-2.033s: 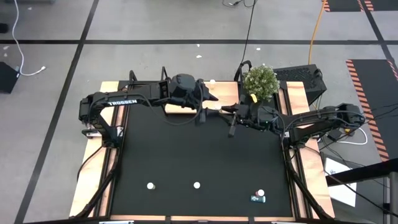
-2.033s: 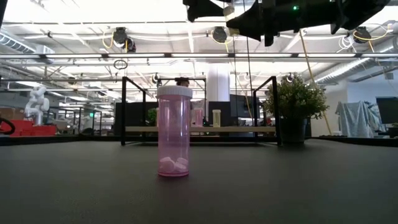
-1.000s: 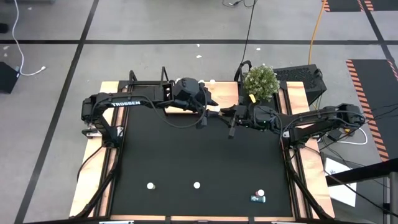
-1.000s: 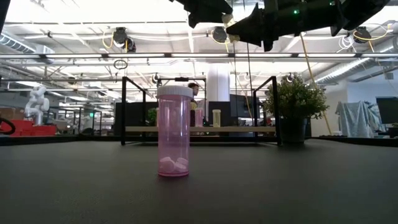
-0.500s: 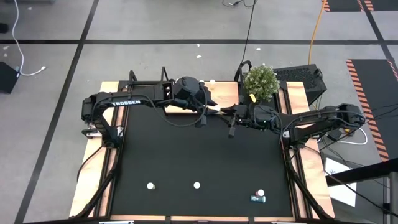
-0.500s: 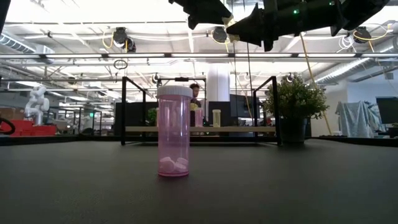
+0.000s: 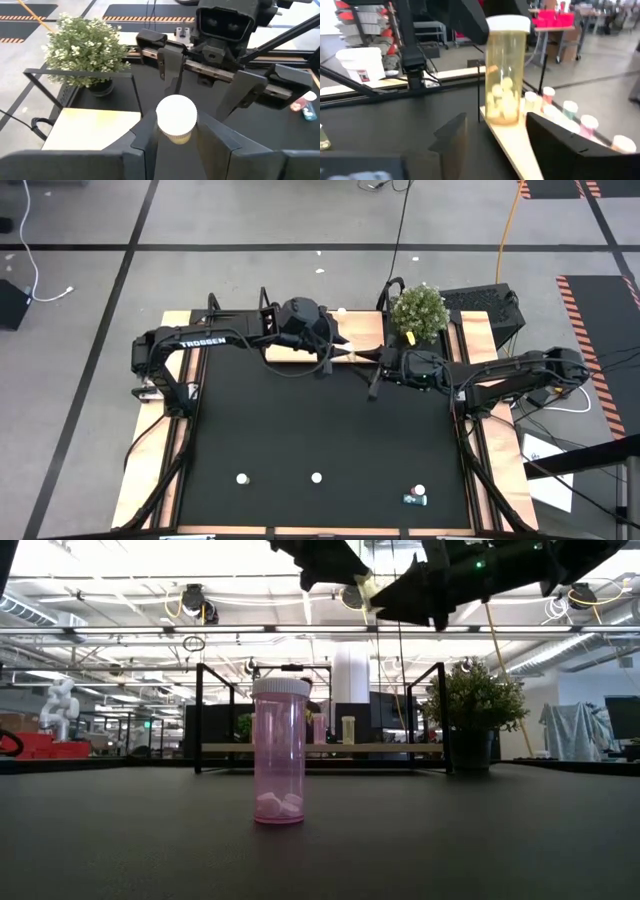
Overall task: Pick and place medicine bottles onto shelf by color
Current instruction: Put the top yellow pill bottle on the shelf aligned with the other yellow pill bottle
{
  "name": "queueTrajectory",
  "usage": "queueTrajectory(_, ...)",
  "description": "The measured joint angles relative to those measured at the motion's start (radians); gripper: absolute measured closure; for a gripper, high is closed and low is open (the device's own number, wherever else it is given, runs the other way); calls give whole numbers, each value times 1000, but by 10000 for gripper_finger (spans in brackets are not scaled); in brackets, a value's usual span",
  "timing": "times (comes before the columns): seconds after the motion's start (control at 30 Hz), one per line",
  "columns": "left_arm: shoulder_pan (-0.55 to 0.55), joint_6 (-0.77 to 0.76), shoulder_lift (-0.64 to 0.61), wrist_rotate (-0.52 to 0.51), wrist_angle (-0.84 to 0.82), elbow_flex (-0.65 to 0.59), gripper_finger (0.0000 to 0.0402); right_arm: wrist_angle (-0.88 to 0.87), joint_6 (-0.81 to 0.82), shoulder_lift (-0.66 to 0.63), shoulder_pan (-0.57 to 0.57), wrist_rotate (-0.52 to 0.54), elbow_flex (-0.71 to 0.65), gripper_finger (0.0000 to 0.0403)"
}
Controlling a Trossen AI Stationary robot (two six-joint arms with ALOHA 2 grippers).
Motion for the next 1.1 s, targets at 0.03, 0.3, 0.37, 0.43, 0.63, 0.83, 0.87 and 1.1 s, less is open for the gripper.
queueTrajectory(0.03,6,1,0,0,0,0,288,-22,20,-9,0,4,0,190)
queueTrajectory(0.3,111,84,16,-14,9,2,281,-168,172,-96,3,-143,0,135)
queueTrajectory(0.37,146,128,38,-3,17,3,280,-197,157,-124,3,-137,0,134)
queueTrajectory(0.43,171,171,76,5,29,1,280,-201,120,-155,3,-93,0,136)
queueTrajectory(0.63,231,283,206,5,89,1,280,-227,32,-282,2,78,0,148)
queueTrajectory(0.83,270,369,305,-1,121,0,280,-307,28,-393,2,196,0,149)
queueTrajectory(0.87,276,375,319,-1,132,0,279,-319,28,-405,2,214,0,149)
queueTrajectory(1.1,309,377,379,-1,136,0,279,-364,29,-435,2,285,0,149)
